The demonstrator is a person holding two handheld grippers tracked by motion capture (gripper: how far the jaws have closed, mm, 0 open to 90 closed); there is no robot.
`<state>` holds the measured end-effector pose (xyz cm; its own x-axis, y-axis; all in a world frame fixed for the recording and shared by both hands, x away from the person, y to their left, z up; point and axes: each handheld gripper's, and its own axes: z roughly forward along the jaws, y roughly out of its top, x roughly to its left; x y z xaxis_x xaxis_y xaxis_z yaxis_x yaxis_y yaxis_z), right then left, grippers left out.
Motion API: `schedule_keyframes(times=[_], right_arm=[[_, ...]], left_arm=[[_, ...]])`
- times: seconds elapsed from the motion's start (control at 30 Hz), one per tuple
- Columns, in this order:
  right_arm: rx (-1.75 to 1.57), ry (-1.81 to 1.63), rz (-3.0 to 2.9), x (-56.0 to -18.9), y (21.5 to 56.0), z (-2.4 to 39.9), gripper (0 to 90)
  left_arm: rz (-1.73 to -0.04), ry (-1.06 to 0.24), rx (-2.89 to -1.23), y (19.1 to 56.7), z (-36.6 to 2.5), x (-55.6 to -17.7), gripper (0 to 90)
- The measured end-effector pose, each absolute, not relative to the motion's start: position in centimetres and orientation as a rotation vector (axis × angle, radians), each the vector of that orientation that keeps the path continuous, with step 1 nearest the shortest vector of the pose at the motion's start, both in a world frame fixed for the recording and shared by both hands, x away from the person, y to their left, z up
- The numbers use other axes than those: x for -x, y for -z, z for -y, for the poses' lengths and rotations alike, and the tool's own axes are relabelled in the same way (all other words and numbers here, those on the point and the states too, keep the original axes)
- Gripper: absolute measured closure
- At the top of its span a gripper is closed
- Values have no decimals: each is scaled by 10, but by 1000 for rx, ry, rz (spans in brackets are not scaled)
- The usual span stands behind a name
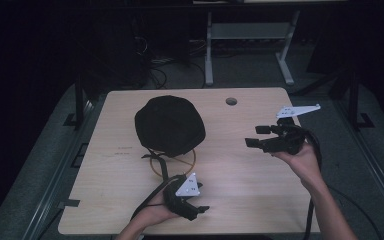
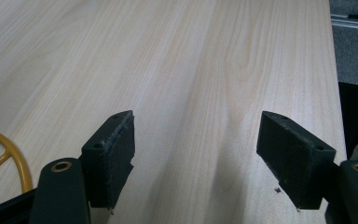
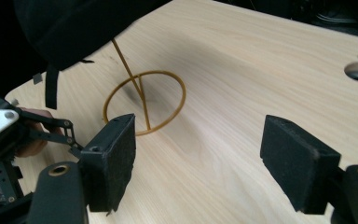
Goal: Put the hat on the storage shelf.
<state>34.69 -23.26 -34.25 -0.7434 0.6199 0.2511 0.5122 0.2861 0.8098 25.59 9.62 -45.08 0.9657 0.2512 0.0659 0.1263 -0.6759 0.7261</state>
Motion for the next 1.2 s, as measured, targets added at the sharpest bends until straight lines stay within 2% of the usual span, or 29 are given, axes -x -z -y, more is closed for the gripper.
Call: schedule_keyframes(times=[0.83, 1.2], right_arm=[[-1252, -1434, -2394, -317, 399, 280, 229], [-1288, -1407, -2404, -305, 420, 288, 215]], left_arm=[[-292, -203, -2304, 452, -98, -257, 265], [-308, -208, -2298, 451, -100, -257, 249]])
